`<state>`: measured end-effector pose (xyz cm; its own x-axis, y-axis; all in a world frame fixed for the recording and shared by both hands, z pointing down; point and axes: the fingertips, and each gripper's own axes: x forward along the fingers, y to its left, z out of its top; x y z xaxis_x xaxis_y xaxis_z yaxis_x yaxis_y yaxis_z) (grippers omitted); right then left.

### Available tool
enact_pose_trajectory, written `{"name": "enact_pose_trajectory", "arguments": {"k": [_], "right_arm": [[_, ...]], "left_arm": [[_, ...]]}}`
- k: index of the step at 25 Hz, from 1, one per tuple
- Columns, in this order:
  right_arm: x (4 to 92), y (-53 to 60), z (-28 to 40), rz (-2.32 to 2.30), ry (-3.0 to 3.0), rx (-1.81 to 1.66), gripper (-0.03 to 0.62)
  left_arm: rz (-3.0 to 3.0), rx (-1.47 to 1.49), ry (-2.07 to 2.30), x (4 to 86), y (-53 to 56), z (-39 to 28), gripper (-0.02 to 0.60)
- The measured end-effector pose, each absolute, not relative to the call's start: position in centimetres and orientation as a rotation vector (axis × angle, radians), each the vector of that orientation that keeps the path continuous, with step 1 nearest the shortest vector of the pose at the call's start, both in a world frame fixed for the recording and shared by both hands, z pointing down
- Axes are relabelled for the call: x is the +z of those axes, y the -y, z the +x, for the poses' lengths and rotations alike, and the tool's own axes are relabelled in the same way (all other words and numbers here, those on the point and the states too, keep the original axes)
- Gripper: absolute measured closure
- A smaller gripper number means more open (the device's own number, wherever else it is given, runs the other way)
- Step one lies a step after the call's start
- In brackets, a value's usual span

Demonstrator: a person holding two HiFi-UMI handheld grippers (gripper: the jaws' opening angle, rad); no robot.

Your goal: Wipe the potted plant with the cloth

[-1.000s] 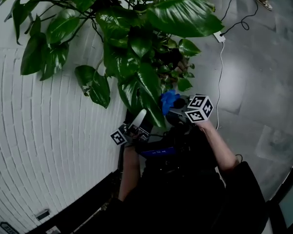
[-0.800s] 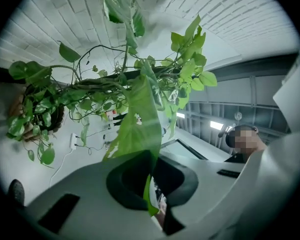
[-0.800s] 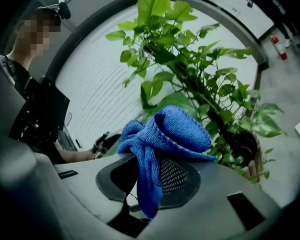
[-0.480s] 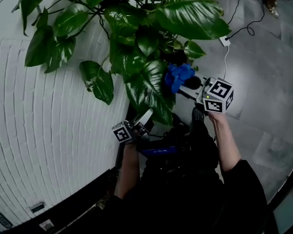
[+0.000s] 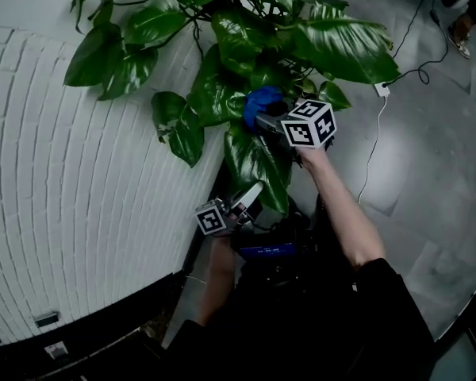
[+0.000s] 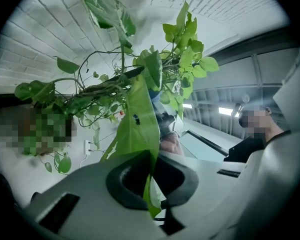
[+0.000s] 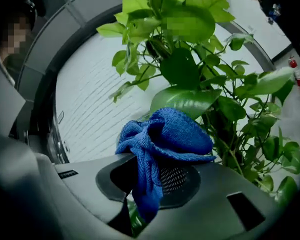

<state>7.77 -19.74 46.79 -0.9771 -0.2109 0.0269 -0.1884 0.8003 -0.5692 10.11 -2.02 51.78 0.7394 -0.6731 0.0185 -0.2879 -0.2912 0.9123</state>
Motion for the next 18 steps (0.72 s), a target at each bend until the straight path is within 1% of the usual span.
{"name": "enact_pose_trajectory", "arguments": {"k": [5,10,18], "right_arm": [[48.9,16.5,7.4,-0.218,-2.998,-0.998,0.485],[49.8,14.3,9.1,-0.164,-2.974,-1.053,0.485],[50.1,11.1,11.3,-0.086,-2.946,-1.070,0.485]], "left_arm": [[1.874,-0.496,0.719,51.5,1.7,10.0,0.558],[1.865,-0.597,0.670,50.4,2.5,10.0,0.558],[1.861,-0.680,0.629,49.2,2.9,10.3,0.558]]}}
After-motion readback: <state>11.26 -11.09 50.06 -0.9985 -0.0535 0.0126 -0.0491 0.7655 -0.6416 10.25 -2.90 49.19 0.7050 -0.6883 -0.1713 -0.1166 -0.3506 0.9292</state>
